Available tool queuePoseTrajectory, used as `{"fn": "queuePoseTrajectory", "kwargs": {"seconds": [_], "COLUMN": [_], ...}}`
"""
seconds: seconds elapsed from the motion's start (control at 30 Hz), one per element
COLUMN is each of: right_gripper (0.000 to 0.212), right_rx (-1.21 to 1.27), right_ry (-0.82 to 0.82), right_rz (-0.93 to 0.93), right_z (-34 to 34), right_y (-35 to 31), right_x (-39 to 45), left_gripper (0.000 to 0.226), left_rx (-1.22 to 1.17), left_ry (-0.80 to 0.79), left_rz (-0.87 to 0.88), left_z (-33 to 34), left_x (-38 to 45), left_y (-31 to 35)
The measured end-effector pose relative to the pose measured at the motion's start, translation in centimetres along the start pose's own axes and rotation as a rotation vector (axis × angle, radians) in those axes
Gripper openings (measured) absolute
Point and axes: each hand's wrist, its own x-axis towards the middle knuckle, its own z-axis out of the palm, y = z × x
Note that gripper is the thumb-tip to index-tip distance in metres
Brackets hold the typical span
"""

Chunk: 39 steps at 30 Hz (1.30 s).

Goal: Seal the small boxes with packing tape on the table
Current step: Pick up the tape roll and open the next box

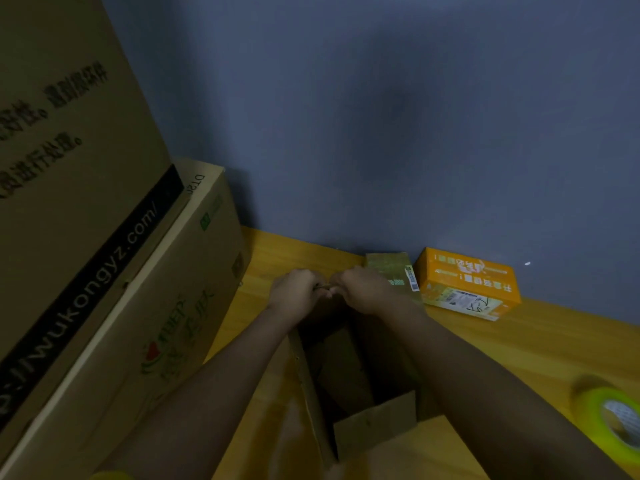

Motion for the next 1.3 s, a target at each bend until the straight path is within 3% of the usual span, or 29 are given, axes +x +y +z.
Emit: {"fn": "queuePoseTrajectory", "kwargs": {"seconds": [0.1, 0.17, 0.33, 0.43, 0.53, 0.67, 0.77, 0.93, 1.03, 1.17, 1.3], "right_gripper": [0.027, 0.038, 0.061, 0.044, 0.024, 0.024, 0.029, 0.031, 0.016, 0.014, 0.011], "right_rx": [0.055, 0.141, 0.322, 0.293, 0.267, 0.228, 0.279, 0.321, 0.292, 0.374, 0.408], "right_ry": [-0.037, -0.059, 0.227, 0.275, 0.161, 0.062, -0.040, -0.152, -0.142, -0.101, -0.061], "right_rz": [0.020, 0.034, 0.106, 0.151, 0.080, 0.005, 0.018, -0.006, -0.007, 0.015, 0.027], "right_z": [0.0, -0.1, -0.7, -0.6, 0.1, 2.3, 3.7, 4.9, 6.2, 7.2, 7.9], "right_y": [0.1, 0.4, 0.7, 1.1, 1.0, -0.7, -1.6, -3.3, -3.8, -4.0, -4.1], "right_x": [-0.2, -0.6, -3.7, -6.7, -9.6, -12.2, -13.3, -14.2, -14.1, -14.2, -14.3], "left_gripper": [0.018, 0.020, 0.022, 0.024, 0.026, 0.052, 0.039, 0.028, 0.028, 0.023, 0.005], "left_rx": [0.032, 0.063, 0.094, 0.102, 0.151, 0.179, 0.091, 0.063, 0.064, -0.026, -0.049], "left_ry": [0.024, 0.032, -0.036, -0.082, -0.116, -0.105, -0.019, -0.310, -0.413, -0.458, -0.416], "left_rz": [0.021, 0.024, 0.132, 0.169, 0.134, 0.143, 0.298, 0.268, 0.250, 0.235, 0.215], "left_z": [0.5, 0.5, -0.2, -0.3, -0.2, 0.5, 0.8, 0.8, 1.0, 1.4, 2.0], "left_x": [0.2, 0.3, 2.0, 2.7, 2.4, -0.7, -4.7, -10.0, -11.6, -12.5, -12.8], "left_y": [-0.1, -0.1, 0.5, 1.0, 2.8, 4.4, 4.3, 2.8, 2.2, 2.0, 2.4]}}
